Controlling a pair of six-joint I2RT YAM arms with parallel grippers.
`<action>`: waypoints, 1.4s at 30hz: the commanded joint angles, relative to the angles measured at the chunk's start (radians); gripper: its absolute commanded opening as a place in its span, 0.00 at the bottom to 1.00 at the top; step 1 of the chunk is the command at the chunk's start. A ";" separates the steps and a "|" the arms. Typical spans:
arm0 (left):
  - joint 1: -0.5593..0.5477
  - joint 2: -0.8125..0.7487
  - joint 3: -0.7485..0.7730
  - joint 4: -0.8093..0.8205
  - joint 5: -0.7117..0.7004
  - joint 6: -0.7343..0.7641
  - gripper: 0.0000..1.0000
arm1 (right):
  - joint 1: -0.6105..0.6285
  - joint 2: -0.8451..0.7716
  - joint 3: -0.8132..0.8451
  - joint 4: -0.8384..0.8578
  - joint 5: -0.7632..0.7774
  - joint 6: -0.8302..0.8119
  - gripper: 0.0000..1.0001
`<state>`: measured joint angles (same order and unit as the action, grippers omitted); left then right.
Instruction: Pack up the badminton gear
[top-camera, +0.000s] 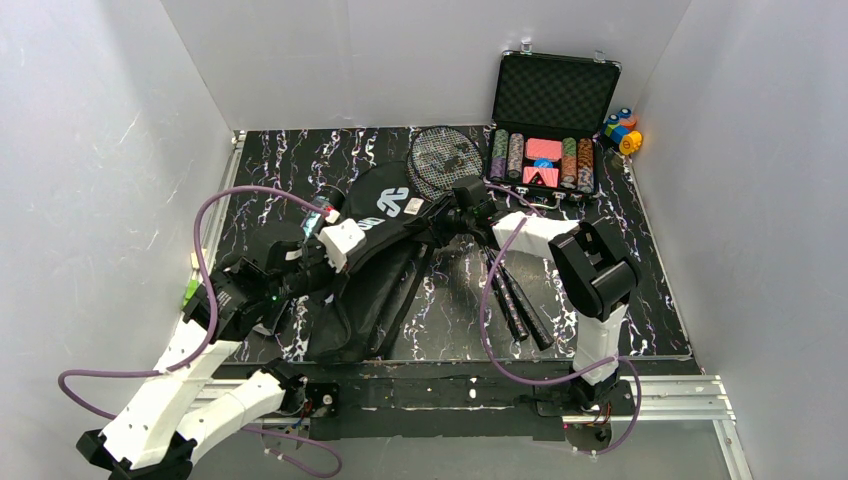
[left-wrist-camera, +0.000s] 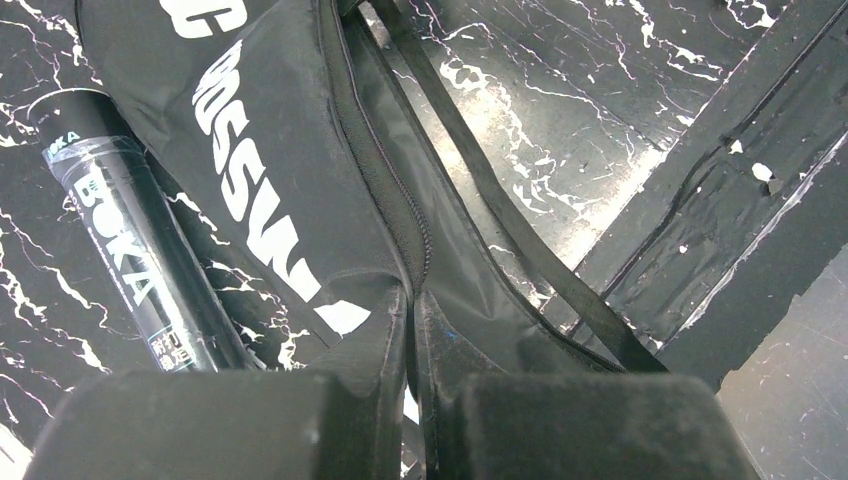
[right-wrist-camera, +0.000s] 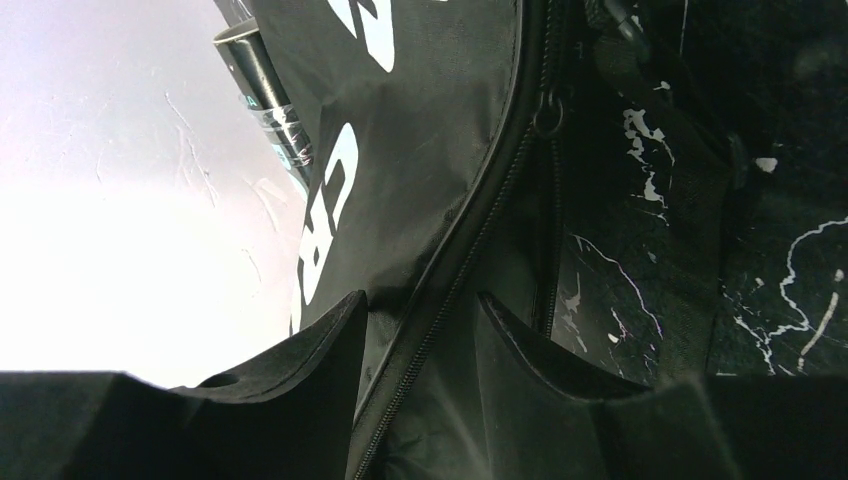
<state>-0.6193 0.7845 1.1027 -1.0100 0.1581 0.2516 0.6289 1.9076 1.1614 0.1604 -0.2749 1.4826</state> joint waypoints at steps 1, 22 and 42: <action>0.001 -0.008 0.047 0.016 0.022 0.001 0.00 | 0.004 0.000 0.022 0.009 0.006 0.011 0.51; 0.001 0.026 0.043 0.023 0.113 -0.038 0.77 | 0.103 -0.087 0.160 -0.139 0.054 -0.195 0.01; -0.013 0.357 -0.059 0.381 -0.076 -0.108 0.89 | 0.187 -0.131 0.341 -0.424 0.214 -0.389 0.01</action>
<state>-0.6254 1.1152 1.0607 -0.7170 0.1345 0.1753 0.8070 1.8259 1.4536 -0.2386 -0.0956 1.1236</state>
